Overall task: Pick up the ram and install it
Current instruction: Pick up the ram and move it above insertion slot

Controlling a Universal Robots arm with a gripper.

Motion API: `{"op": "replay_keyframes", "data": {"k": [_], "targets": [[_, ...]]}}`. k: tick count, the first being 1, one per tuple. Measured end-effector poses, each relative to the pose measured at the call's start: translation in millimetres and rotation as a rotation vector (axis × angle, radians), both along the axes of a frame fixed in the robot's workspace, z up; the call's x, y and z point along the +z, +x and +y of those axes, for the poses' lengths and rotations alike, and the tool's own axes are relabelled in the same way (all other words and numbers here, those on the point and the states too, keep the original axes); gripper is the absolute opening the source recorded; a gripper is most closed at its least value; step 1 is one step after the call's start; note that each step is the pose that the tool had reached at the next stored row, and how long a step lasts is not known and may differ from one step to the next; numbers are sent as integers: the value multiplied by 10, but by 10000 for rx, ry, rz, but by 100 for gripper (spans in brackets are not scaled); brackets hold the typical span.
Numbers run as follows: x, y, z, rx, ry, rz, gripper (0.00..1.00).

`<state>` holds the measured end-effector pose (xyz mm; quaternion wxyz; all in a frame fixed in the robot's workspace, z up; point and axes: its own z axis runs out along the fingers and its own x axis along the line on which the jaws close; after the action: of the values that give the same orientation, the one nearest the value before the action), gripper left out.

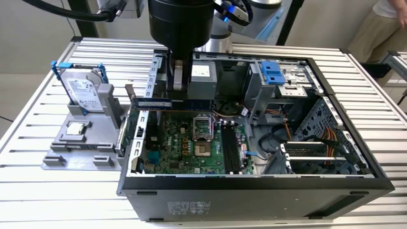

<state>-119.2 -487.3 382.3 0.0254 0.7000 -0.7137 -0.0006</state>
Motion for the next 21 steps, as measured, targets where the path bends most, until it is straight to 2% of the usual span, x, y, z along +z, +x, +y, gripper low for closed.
{"op": "replay_keyframes", "data": {"k": [21], "targets": [[0, 124, 0, -2, 0, 0, 0]]}}
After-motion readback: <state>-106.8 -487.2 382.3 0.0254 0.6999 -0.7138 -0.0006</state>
